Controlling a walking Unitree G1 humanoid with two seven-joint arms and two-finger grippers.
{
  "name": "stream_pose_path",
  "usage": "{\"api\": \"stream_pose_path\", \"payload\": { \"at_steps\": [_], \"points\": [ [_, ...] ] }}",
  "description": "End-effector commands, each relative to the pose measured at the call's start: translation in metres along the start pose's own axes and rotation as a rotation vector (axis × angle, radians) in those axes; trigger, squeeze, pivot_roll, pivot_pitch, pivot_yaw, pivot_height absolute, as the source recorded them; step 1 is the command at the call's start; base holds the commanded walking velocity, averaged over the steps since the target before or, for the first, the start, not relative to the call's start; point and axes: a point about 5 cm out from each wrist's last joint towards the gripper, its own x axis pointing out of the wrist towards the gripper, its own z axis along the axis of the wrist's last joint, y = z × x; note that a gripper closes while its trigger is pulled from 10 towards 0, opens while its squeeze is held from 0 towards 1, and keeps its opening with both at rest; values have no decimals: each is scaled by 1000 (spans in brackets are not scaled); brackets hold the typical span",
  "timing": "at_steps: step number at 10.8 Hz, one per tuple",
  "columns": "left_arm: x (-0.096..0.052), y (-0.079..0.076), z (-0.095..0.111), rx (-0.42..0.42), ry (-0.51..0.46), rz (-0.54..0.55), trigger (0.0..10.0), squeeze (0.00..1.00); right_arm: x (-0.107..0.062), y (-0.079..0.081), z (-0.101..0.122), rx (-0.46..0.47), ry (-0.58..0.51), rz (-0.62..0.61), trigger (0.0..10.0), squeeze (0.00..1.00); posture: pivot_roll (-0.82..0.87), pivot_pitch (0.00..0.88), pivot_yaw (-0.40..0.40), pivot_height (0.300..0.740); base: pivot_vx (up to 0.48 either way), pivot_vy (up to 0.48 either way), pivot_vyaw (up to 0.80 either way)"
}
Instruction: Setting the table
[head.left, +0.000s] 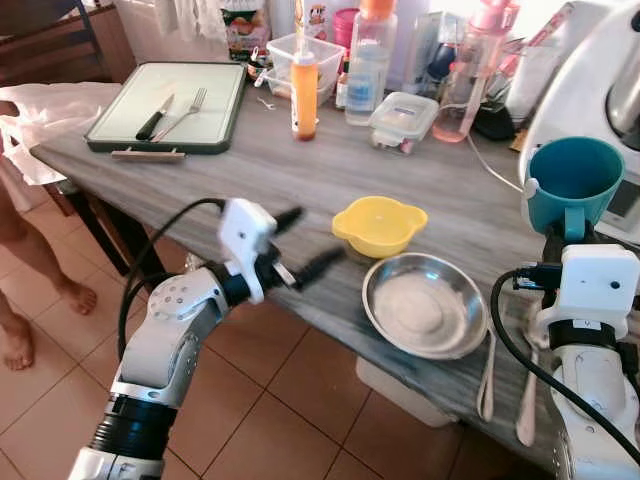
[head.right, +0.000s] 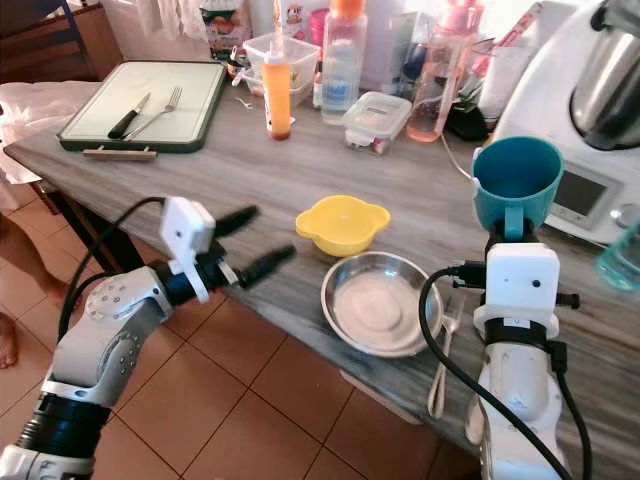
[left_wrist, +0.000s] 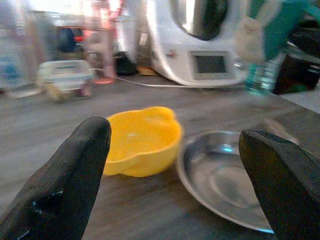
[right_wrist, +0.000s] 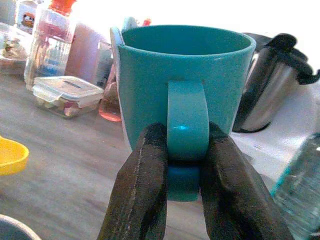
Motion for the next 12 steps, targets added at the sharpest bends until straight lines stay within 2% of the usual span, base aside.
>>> {"api": "stream_pose_path", "payload": {
  "at_steps": [1,4,6,8,10,12],
  "points": [
    [1,-6,9,4,16,-100,10000,0,-1,-2,4,-1,-14,-9,10000,0,87,111,-26,740,0,0,0],
    [-4,-20,12,-64,123,-344,10000,0,-1,-2,1,26,21,-6,10000,0,86,114,-21,740,0,0,0],
    [-5,-29,11,-75,178,-445,10000,0,4,-2,-2,93,69,46,10000,0,81,120,-14,740,0,0,0],
    [-4,-30,10,-82,181,-456,10000,0,8,-2,-6,145,115,78,10000,0,79,123,-11,740,0,0,0],
    [1,-33,12,-101,172,-471,10000,0,15,0,-12,242,165,131,10000,0,75,126,-11,740,0,0,0],
    [7,-42,11,-131,154,-498,10000,0,23,2,-18,242,183,185,10000,0,71,126,-14,740,0,0,0]
  ]
}}
